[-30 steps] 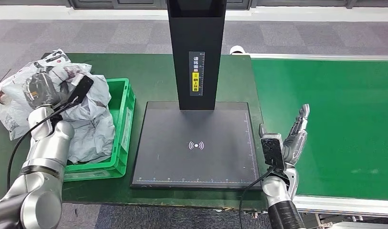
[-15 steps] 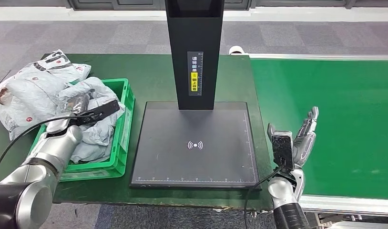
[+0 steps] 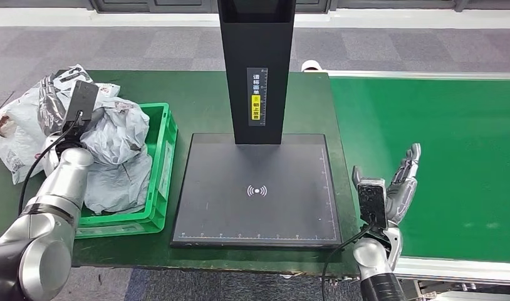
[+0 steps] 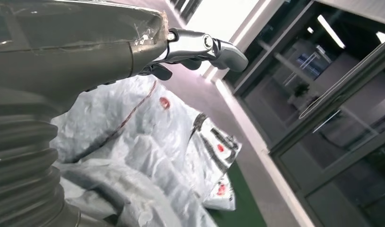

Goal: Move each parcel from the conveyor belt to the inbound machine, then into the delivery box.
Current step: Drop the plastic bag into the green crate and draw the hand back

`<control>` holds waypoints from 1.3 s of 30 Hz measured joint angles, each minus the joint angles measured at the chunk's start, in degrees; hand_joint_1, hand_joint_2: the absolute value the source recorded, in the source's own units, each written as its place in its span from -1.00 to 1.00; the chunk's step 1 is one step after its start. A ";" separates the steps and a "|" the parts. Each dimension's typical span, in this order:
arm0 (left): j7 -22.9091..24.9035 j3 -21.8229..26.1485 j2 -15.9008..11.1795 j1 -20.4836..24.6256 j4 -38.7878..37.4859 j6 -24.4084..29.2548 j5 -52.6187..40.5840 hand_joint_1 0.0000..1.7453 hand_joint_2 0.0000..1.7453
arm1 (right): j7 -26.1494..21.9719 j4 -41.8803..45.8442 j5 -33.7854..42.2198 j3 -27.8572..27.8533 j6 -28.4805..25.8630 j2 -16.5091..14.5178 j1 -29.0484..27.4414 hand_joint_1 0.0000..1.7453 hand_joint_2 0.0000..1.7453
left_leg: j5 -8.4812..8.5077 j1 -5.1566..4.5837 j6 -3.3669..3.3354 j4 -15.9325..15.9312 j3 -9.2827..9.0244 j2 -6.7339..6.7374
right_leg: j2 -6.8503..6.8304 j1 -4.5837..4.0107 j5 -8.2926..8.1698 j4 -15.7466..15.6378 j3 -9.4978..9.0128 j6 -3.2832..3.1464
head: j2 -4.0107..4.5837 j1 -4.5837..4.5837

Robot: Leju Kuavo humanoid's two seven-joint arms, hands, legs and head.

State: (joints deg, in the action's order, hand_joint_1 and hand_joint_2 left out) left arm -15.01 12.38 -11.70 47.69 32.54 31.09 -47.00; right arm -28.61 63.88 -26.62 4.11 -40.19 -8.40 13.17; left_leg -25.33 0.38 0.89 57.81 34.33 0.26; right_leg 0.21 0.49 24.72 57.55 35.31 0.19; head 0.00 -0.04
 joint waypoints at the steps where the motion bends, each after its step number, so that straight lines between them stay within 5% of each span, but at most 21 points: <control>1: 0.95 -0.36 0.09 -0.11 0.72 -0.13 -1.02 -1.00 1.00 | -0.10 0.07 0.13 0.00 0.00 -0.01 0.02 -1.00 1.00 | 0.00 0.00 0.00 0.00 0.01 -0.01 | 0.00 0.00 0.00 0.00 0.00 0.00 | 0.00 0.00; 10: 10.24 -8.10 -0.64 0.31 3.33 -9.19 -7.01 -1.00 1.00 | 1.22 0.08 0.43 0.10 0.02 -0.08 0.85 -1.00 1.00 | 0.00 0.00 0.00 0.00 0.03 -0.07 | -0.03 0.00 0.00 0.00 0.00 0.00 | 0.00 0.00; 20: 9.39 -11.11 -1.97 3.00 2.75 -19.21 -1.15 -1.00 1.00 | 2.19 0.57 2.09 0.22 0.44 0.00 0.81 -1.00 1.00 | 0.00 0.00 0.00 0.00 0.04 -0.07 | -0.02 0.00 0.00 0.00 0.02 0.00 | 0.00 0.00; 39: 11.66 -14.43 -2.01 7.38 2.63 -24.02 -1.33 -1.00 1.00 | 2.89 2.38 1.97 0.22 1.43 0.01 0.11 -1.00 1.00 | 0.00 0.00 0.00 0.00 0.06 -0.08 | -0.03 0.00 0.00 0.00 0.03 0.00 | 0.00 0.00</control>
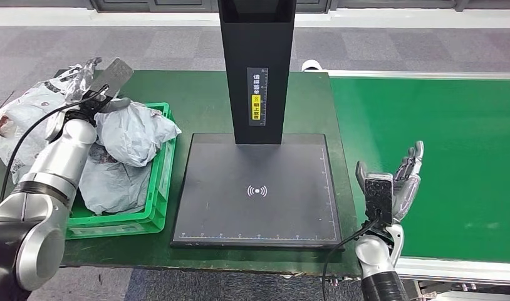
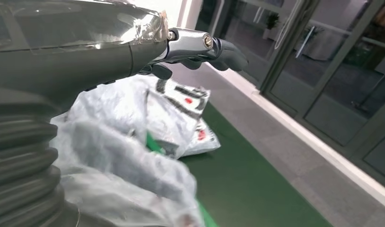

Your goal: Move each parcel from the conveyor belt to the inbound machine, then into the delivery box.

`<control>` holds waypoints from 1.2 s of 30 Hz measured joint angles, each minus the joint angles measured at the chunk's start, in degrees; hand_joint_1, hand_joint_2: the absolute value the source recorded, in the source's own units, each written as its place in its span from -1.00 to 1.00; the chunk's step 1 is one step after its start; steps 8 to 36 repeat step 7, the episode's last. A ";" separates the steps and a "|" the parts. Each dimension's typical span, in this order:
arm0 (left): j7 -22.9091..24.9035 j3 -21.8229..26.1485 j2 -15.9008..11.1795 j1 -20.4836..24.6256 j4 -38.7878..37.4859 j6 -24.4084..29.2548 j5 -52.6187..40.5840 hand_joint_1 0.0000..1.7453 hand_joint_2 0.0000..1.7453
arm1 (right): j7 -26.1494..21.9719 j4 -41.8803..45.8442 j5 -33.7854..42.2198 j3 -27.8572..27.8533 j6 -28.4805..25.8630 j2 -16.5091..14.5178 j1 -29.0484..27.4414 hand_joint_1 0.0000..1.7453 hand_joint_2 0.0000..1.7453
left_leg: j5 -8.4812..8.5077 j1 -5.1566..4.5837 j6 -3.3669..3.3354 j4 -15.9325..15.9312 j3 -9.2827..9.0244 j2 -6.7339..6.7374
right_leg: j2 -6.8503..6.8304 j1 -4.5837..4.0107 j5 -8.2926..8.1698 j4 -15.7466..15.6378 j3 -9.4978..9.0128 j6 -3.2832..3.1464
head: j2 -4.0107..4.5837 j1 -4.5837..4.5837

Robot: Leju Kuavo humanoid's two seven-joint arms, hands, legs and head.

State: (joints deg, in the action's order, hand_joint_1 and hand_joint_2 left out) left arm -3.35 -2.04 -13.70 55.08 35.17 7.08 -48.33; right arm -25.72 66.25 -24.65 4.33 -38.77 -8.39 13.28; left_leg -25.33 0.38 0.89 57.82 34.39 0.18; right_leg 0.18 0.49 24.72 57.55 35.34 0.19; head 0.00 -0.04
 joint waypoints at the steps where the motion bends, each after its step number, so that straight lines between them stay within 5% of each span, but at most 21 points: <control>1: 0.19 -0.24 -0.01 0.54 0.07 -0.32 -0.13 -1.00 1.00 | 0.08 0.20 -0.03 0.00 0.21 0.00 -0.12 -1.00 1.00 | 0.00 0.00 0.00 0.00 0.00 0.00 | 0.00 0.00 0.00 0.00 0.00 0.00 | 0.00 0.00; 36: 0.67 -1.20 -0.15 2.49 0.31 -0.96 -0.21 -1.00 1.00 | 0.19 0.88 -0.06 0.00 0.61 0.00 -0.40 -1.00 1.00 | 0.00 0.00 0.00 0.00 0.00 0.01 | 0.01 0.00 0.00 0.00 0.00 0.00 | 0.00 0.00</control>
